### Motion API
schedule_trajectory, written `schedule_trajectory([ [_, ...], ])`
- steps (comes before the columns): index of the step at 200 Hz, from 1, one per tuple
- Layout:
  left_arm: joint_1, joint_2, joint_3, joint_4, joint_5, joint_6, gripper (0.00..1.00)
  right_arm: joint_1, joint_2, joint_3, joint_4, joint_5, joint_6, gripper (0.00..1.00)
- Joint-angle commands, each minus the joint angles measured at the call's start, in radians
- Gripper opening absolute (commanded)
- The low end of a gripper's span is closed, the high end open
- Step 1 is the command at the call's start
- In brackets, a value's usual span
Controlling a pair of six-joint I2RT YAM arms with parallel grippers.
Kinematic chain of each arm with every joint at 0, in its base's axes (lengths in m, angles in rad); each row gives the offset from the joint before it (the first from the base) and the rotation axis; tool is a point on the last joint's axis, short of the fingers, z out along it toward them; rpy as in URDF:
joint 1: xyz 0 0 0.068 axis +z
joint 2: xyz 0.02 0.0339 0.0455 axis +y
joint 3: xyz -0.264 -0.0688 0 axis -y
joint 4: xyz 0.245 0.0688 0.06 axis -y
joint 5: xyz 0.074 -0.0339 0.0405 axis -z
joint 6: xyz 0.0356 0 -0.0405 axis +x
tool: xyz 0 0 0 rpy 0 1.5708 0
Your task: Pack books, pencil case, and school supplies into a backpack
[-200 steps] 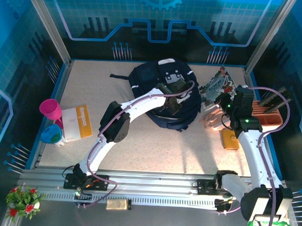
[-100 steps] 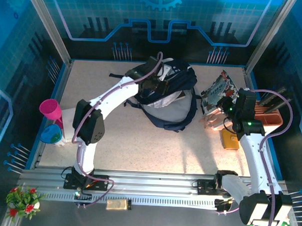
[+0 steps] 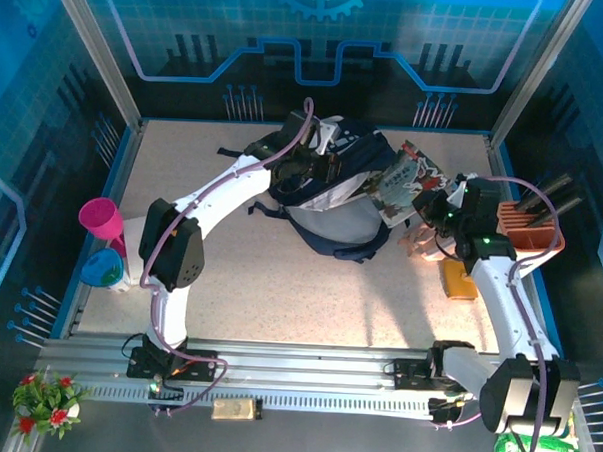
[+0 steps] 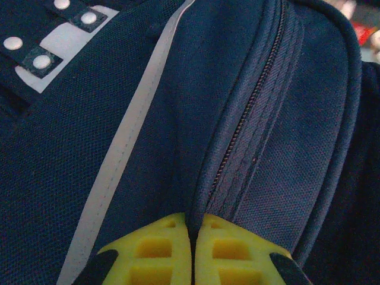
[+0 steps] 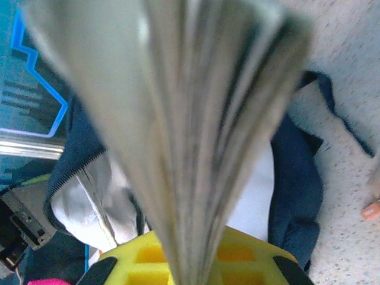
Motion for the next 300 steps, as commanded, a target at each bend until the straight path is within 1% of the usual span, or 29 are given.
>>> schedule_trajectory([
  [1,0.001,-0.077,0.016,0.128,0.071,-0.054,0.0,0.051,0.029,-0.018,0.12,-0.045,0.078,0.0],
  [24,0.001,-0.073,0.017,0.133,0.079,-0.07,0.0,0.105,0.03,-0.062,0.157,0.038,0.153,0.0],
  [45,0.0,-0.067,0.017,0.139,0.098,-0.083,0.0,0.151,0.032,-0.092,0.184,0.1,0.19,0.0],
  [68,0.001,-0.066,0.02,0.139,0.105,-0.086,0.0,0.176,0.08,-0.102,0.25,0.083,0.227,0.0],
  [103,0.002,-0.08,0.016,0.141,0.119,-0.082,0.0,0.221,0.207,-0.068,0.287,0.091,0.267,0.0],
  [156,0.003,-0.122,-0.005,0.145,0.094,-0.067,0.0,0.251,0.448,0.035,0.382,0.14,0.282,0.0],
  [162,0.006,-0.124,-0.007,0.146,0.089,-0.066,0.0,0.255,0.475,0.077,0.389,0.141,0.282,0.0],
  [182,0.006,-0.132,-0.018,0.155,0.084,-0.072,0.0,0.277,0.569,0.131,0.414,0.165,0.296,0.01],
  [201,0.01,-0.134,-0.025,0.16,0.083,-0.078,0.0,0.293,0.65,0.189,0.432,0.157,0.314,0.03],
  [242,0.013,-0.135,-0.027,0.149,0.065,-0.073,0.0,0.322,0.774,0.319,0.34,0.124,0.294,0.04],
  [254,0.014,-0.139,-0.035,0.148,0.063,-0.072,0.0,0.321,0.782,0.321,0.334,0.111,0.297,0.07],
  [265,0.015,-0.139,-0.036,0.144,0.061,-0.071,0.0,0.321,0.777,0.312,0.337,0.109,0.295,0.13],
  [279,0.016,-0.139,-0.041,0.143,0.061,-0.073,0.0,0.317,0.76,0.297,0.338,0.107,0.286,0.23],
  [288,0.017,-0.139,-0.044,0.143,0.058,-0.072,0.0,0.313,0.746,0.287,0.337,0.099,0.276,0.32],
  [300,0.018,-0.139,-0.046,0.144,0.051,-0.073,0.0,0.304,0.723,0.283,0.306,0.093,0.26,0.42],
])
